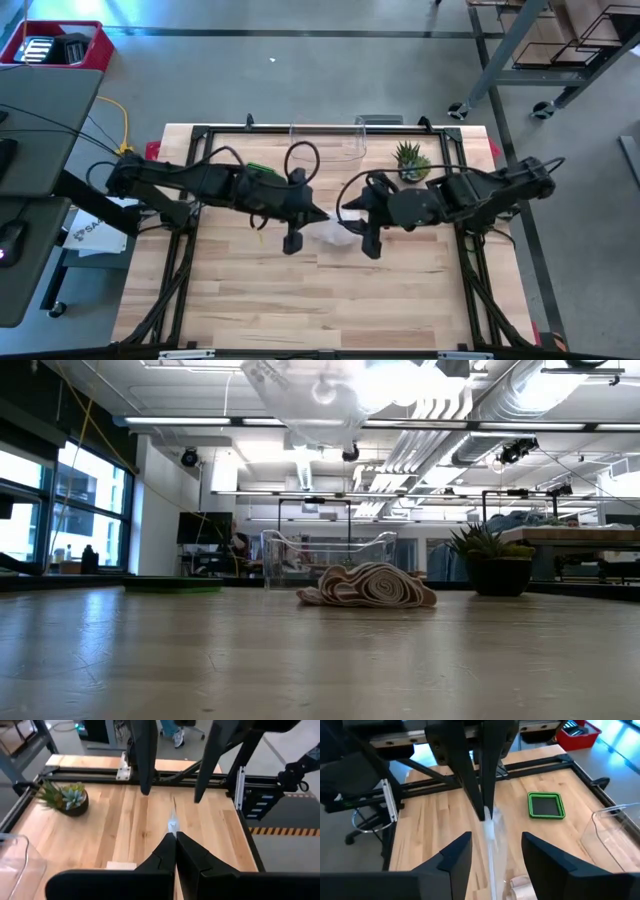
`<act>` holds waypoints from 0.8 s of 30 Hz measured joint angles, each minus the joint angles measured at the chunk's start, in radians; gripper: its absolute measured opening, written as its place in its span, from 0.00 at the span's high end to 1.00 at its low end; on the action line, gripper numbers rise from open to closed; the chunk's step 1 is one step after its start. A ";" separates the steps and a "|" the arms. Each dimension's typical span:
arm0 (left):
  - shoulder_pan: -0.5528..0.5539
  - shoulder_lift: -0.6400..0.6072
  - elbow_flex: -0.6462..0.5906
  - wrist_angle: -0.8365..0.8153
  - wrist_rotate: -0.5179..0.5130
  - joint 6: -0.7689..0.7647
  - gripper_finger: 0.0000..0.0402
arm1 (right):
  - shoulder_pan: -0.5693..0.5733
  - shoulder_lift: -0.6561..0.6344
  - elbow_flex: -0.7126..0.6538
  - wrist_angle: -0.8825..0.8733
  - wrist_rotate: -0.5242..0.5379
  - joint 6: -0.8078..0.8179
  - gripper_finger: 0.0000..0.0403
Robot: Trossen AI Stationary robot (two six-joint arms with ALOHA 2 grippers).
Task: Roll bandage
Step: Open the transparent zip bag
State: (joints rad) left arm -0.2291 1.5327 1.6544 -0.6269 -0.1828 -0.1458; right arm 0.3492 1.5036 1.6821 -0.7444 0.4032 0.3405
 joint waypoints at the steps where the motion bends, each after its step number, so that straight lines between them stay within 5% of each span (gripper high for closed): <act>1: -0.001 0.001 0.001 0.008 -0.003 0.014 1.00 | 0.000 0.000 0.000 0.000 -0.005 -0.006 0.60; 24: 0.006 0.001 0.002 0.049 0.015 0.054 1.00 | -0.025 0.016 0.000 0.049 -0.090 -0.032 0.68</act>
State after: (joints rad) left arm -0.2230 1.5333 1.6560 -0.5776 -0.1681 -0.0921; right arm 0.3244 1.5192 1.6821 -0.6950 0.3133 0.3088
